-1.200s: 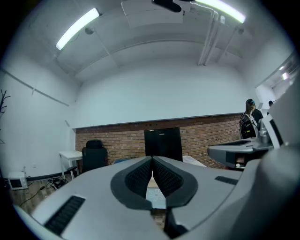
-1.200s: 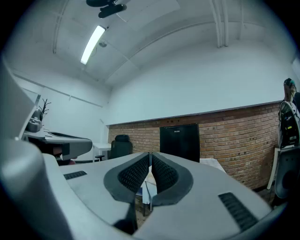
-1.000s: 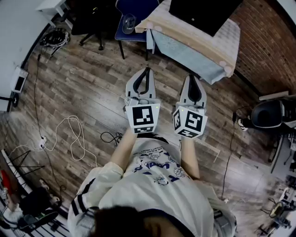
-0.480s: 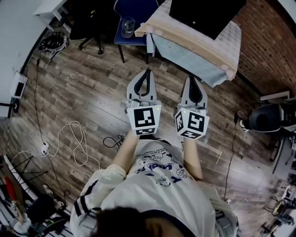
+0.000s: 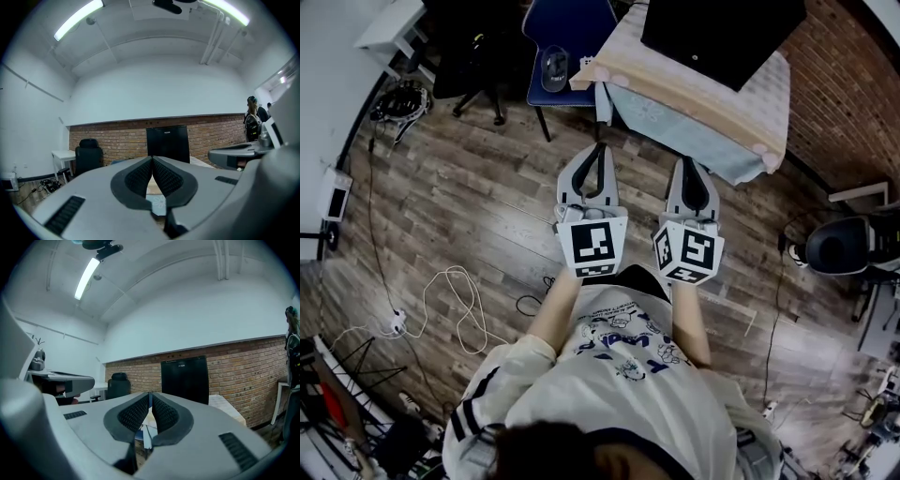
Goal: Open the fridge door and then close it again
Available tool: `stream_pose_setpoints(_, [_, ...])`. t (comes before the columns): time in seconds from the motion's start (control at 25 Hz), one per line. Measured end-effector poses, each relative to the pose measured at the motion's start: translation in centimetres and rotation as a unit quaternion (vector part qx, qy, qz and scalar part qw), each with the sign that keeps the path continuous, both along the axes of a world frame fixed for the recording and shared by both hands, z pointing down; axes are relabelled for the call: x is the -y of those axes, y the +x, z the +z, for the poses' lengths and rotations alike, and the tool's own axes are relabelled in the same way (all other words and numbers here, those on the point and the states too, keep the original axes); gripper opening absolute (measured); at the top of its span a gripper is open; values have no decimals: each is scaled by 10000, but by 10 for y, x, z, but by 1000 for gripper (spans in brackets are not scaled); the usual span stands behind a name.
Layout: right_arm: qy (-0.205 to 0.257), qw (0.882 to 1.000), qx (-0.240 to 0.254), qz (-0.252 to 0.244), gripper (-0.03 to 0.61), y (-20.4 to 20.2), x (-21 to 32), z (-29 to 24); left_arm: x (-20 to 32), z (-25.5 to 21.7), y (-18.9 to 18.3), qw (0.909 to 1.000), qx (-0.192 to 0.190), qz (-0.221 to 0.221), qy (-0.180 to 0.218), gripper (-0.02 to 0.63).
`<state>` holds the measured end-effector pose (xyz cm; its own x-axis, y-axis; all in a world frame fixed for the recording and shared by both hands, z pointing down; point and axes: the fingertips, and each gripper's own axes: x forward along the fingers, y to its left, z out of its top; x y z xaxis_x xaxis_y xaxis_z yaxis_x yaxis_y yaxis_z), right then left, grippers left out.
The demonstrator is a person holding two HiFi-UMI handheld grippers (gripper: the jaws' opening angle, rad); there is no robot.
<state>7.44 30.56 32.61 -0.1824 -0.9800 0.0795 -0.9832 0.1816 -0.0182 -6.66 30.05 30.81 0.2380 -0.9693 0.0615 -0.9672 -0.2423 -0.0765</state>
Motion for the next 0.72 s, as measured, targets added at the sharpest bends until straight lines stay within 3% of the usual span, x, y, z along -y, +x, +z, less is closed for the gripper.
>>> stream_pose_setpoints(0.72, [-232, 9997, -91, -27, 41, -8, 108, 20, 105, 25, -16, 9995, -96, -108, -288, 18])
